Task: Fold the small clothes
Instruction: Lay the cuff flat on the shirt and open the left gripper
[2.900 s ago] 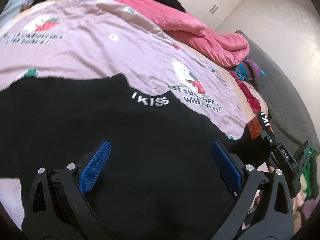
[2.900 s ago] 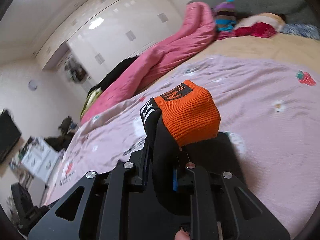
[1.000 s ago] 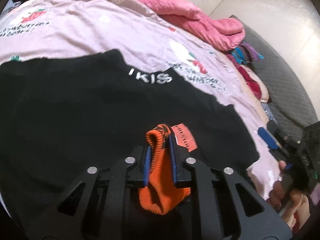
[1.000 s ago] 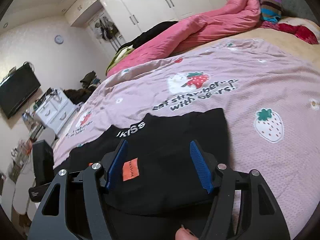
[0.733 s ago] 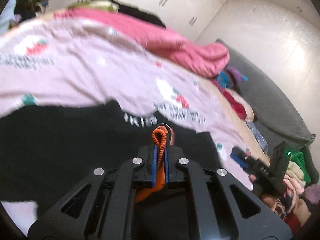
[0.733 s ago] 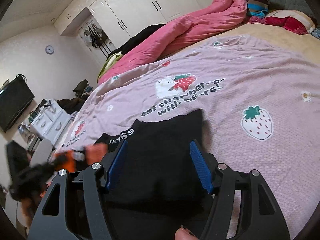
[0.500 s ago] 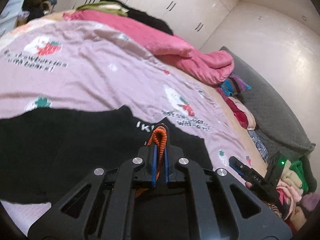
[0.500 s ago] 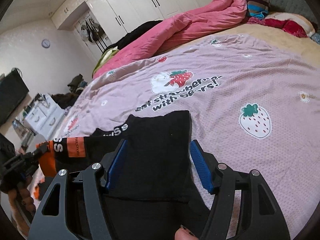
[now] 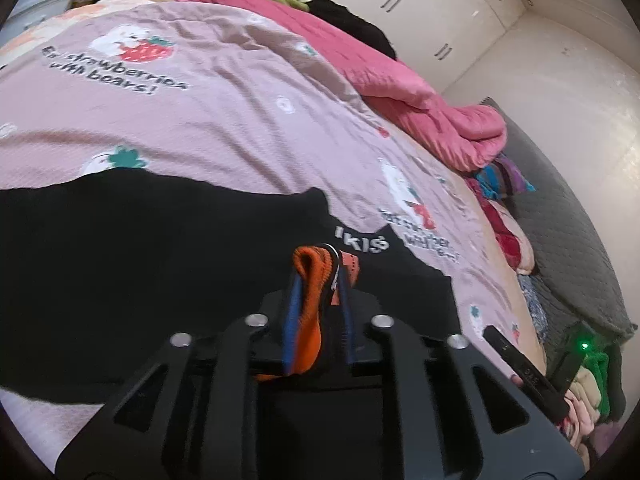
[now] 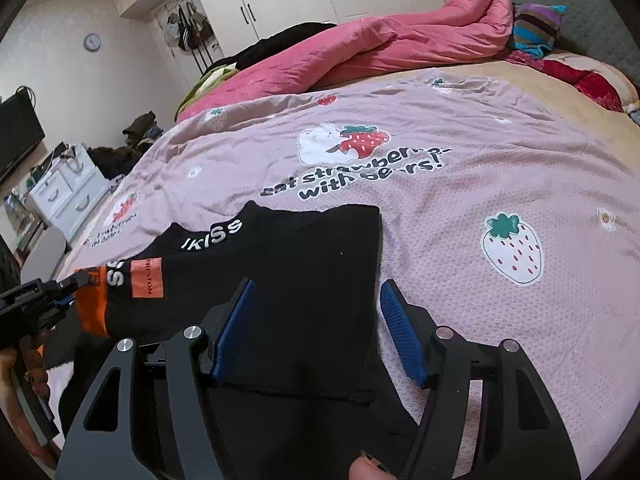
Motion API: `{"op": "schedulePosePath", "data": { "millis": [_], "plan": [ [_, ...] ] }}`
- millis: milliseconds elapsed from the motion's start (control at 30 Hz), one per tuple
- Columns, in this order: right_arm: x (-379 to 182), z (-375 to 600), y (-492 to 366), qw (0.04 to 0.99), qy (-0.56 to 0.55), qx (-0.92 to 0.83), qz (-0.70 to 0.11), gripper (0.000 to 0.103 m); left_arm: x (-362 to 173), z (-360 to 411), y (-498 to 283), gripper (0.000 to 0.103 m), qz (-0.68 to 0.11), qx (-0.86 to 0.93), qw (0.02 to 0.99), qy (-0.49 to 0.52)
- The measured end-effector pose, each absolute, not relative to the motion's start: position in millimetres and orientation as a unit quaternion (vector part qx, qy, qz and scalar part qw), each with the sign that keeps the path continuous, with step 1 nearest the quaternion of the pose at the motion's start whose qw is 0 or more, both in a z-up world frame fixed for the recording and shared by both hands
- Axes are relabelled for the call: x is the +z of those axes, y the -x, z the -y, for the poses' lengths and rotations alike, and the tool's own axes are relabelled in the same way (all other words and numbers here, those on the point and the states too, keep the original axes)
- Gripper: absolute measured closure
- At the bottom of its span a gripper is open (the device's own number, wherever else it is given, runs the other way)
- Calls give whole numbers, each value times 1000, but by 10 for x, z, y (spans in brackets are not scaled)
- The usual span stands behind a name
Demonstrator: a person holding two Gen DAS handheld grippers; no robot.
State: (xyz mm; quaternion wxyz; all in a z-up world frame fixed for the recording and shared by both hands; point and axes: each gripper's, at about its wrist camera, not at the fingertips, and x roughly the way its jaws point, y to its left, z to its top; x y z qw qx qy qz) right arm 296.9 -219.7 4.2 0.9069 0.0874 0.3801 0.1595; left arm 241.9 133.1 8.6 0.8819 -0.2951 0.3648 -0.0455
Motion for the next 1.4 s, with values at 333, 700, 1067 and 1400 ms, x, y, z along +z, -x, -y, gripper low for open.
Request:
{"op": "schedulePosePath", "data": {
  "millis": [333, 700, 1067, 1400],
  "plan": [
    [3, 2079, -2904, 897, -45, 176, -402, 40, -95, -1343, -2348, 74, -391, -9, 878, 276],
    [-69, 1889, -2822, 890, -11, 189, -415, 40, -333, -1345, -2294, 101, -404, -10, 867, 290],
    [-127, 1804, -2810, 887, 15, 191, -421, 40, -242, -1406, -2055, 102, -403, -5, 873, 275],
    [-228, 1712, -2823, 877, 31, 194, -438, 40, 53, -1250, -1993, 91, -365, 29, 907, 206]
  ]
}}
